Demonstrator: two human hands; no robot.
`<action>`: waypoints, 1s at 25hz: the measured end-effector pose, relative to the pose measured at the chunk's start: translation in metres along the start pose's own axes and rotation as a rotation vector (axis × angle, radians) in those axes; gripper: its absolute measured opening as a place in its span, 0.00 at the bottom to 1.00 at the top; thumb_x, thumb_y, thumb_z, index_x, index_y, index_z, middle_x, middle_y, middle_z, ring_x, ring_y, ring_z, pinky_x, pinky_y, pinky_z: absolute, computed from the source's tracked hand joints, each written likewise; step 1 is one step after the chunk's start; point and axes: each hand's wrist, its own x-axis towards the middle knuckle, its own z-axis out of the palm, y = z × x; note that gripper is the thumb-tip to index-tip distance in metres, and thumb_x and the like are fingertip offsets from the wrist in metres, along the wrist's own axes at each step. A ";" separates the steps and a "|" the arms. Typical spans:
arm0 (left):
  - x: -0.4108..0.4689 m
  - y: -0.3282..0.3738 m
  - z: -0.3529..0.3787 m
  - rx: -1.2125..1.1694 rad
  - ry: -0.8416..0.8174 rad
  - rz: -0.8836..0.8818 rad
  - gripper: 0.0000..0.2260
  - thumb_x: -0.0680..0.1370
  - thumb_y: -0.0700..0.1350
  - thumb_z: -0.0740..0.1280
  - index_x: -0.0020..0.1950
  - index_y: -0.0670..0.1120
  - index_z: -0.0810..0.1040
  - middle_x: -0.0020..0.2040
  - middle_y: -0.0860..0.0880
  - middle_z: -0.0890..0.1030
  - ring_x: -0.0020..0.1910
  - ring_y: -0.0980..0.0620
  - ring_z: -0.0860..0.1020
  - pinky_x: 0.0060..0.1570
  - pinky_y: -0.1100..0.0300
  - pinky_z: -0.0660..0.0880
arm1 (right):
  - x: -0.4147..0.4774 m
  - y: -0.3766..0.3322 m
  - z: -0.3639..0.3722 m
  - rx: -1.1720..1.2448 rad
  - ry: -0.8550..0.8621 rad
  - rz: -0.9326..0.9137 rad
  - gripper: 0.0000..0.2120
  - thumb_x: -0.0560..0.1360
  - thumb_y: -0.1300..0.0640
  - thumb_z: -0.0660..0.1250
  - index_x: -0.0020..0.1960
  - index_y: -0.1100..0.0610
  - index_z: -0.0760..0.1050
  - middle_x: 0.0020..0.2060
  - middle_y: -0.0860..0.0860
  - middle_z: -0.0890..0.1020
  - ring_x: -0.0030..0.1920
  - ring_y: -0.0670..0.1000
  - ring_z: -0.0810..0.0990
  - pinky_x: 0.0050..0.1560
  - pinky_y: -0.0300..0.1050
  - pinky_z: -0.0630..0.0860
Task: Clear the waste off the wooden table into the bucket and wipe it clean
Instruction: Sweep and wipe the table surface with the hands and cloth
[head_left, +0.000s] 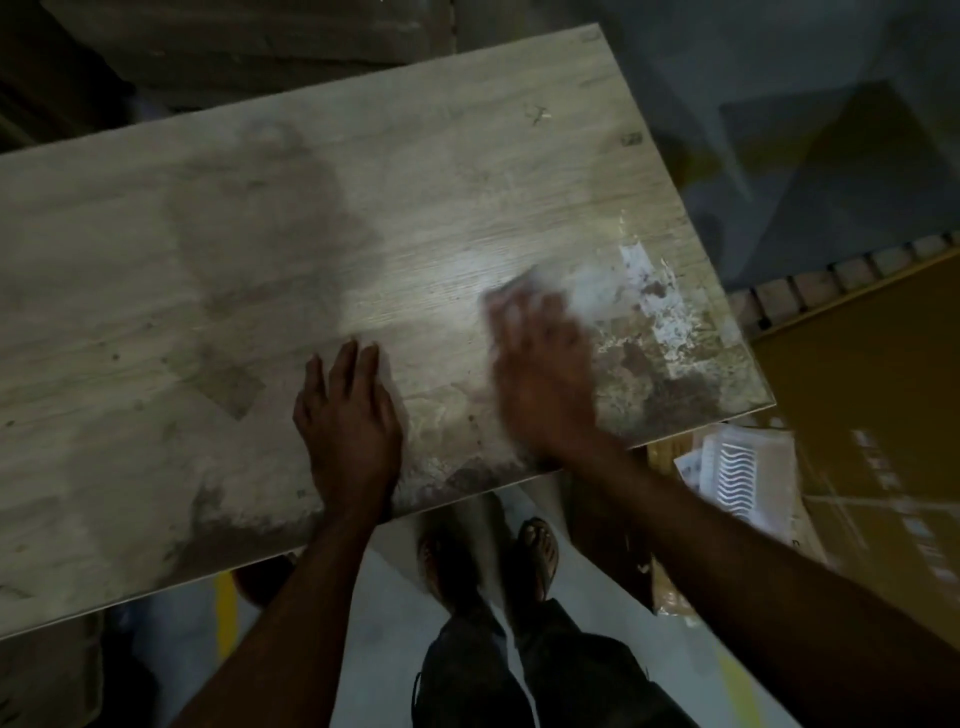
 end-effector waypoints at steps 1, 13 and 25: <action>-0.001 0.002 0.000 0.018 0.002 0.002 0.20 0.84 0.47 0.58 0.77 0.52 0.69 0.78 0.49 0.69 0.79 0.41 0.61 0.72 0.44 0.61 | -0.044 -0.020 0.007 -0.021 -0.037 -0.290 0.30 0.83 0.50 0.59 0.83 0.53 0.56 0.82 0.60 0.58 0.81 0.66 0.55 0.78 0.64 0.54; -0.039 0.095 0.019 -0.052 -0.159 0.233 0.22 0.85 0.52 0.53 0.79 0.50 0.64 0.81 0.46 0.61 0.81 0.40 0.55 0.77 0.42 0.56 | -0.061 0.105 -0.014 -0.156 -0.145 -0.620 0.27 0.86 0.46 0.47 0.84 0.49 0.50 0.83 0.56 0.57 0.82 0.64 0.53 0.77 0.65 0.58; -0.040 0.119 0.023 -0.127 -0.061 0.259 0.19 0.85 0.48 0.57 0.75 0.48 0.71 0.77 0.46 0.69 0.79 0.40 0.61 0.75 0.45 0.61 | -0.043 0.139 -0.044 -0.103 0.026 0.264 0.28 0.85 0.48 0.51 0.83 0.52 0.52 0.82 0.59 0.56 0.82 0.65 0.53 0.79 0.67 0.56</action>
